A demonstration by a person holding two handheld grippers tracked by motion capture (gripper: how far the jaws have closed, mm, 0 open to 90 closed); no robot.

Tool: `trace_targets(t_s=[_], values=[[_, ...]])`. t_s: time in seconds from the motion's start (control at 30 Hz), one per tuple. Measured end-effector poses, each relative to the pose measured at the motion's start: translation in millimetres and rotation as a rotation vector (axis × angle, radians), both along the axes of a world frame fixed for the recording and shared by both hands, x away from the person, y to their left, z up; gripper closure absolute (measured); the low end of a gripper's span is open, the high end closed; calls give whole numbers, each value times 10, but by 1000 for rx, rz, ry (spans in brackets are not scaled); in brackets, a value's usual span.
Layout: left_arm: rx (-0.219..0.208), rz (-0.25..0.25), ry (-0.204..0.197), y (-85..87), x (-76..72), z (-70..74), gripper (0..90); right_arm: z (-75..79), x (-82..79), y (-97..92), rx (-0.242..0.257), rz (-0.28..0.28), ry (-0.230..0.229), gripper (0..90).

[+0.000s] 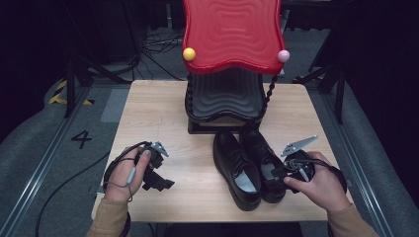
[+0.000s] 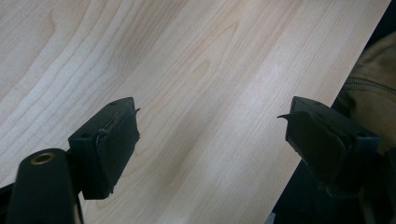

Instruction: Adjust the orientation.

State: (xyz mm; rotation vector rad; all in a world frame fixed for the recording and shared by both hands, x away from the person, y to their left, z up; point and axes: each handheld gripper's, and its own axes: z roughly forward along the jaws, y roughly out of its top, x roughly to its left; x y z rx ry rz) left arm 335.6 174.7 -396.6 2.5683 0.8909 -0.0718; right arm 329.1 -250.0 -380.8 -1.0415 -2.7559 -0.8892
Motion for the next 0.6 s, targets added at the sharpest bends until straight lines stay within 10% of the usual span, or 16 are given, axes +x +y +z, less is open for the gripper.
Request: trace_targets(t_s=[0.6], values=[[-6, 21, -6, 54, -36, 19, 175, -179, 257, 271, -57, -200, 121, 407]])
